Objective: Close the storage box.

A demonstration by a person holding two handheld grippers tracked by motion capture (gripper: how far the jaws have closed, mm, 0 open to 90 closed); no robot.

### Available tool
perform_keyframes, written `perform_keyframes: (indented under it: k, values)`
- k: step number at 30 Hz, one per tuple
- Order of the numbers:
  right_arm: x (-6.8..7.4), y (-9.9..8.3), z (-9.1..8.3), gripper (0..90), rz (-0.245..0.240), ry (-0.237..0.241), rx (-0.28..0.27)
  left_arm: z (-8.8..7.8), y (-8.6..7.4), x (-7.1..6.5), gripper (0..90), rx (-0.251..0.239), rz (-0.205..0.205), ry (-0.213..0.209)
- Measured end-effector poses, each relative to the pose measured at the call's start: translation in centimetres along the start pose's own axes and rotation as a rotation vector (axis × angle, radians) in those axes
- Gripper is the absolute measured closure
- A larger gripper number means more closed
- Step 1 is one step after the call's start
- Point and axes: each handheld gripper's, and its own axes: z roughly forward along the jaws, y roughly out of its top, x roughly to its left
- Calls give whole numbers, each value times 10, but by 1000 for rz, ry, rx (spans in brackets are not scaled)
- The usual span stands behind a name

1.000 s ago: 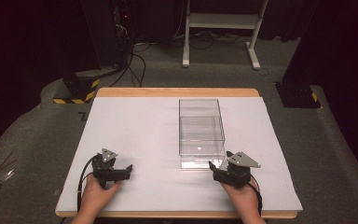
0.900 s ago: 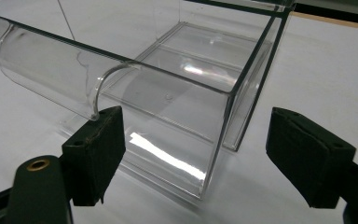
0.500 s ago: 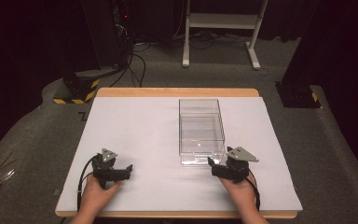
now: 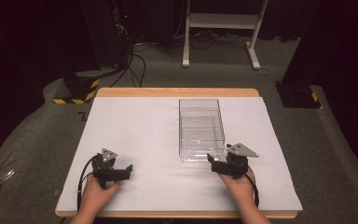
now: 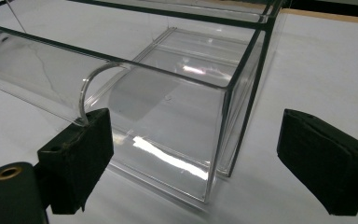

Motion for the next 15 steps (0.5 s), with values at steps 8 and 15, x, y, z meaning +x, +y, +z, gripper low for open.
perform_keyframes:
  k: [8,15]
  values:
    - [1,6,6,83,-19,7,29,0,0,0,16,0,0,0]
    - [-2,9,11,84,-4,-3,29,0,0,0,17,0,3,1]
